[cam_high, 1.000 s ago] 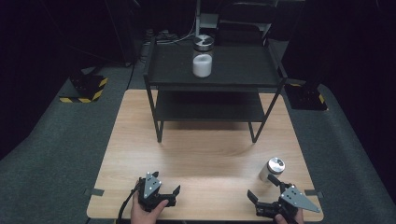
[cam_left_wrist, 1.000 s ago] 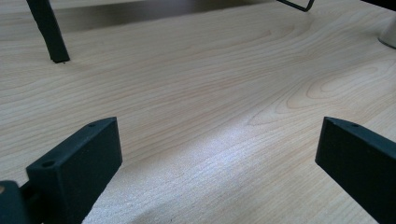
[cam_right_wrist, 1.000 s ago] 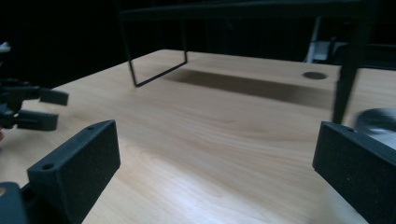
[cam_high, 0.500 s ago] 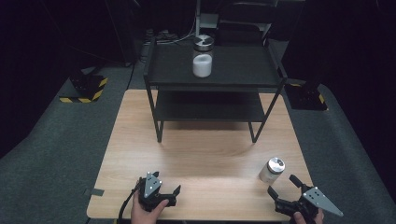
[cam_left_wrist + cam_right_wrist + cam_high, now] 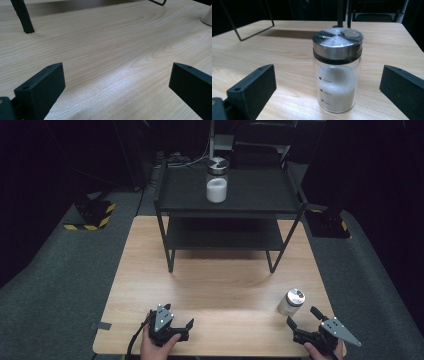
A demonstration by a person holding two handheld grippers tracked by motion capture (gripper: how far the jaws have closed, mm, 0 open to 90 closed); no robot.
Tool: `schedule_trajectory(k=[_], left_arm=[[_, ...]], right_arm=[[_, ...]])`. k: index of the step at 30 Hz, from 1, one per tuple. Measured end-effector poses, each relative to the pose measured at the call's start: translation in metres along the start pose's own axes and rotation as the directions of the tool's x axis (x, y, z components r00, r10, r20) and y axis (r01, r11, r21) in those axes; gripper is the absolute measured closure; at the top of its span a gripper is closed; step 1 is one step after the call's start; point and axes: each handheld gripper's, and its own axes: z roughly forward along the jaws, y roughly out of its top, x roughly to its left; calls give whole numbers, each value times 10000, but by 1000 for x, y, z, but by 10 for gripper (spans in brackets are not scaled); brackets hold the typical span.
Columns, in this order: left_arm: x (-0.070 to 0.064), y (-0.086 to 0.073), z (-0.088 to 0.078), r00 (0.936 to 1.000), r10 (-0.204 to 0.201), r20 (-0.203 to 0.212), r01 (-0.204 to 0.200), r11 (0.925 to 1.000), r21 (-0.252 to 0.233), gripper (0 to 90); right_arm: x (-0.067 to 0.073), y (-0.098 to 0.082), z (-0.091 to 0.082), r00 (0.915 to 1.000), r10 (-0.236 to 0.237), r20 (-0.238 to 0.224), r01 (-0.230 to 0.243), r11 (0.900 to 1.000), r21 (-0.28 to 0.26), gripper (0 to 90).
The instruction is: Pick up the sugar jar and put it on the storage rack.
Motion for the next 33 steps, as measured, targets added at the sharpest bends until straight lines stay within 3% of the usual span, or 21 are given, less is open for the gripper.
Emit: schedule_trajectory(k=[9,12,20,24,30,33], left_arm=[[1,0,0,10000,-31,55,31,10000,-22,7],[1,0,0,10000,-41,52,41,10000,-30,7],[2,0,0,9999,-19,114,19,10000,-10,7],[3,0,0,9999,-62,136,62,10000,-6,7],[3,0,0,9999,-73,140,73,10000,-24,7],[3,0,0,9999,-18,144,19,10000,-20,7]], right_arm=[[7,9,23,9992,-1,403,-17,9991,428,11],[6,10,29,9993,100,349,-120,9984,552,14],[14,7,44,9948,63,1020,-134,9975,690,154],[15,5,49,9945,-93,1046,24,9978,662,252],[17,4,51,9928,-16,1198,-64,9978,660,294],[19,4,51,9915,-213,1280,127,9976,678,302]])
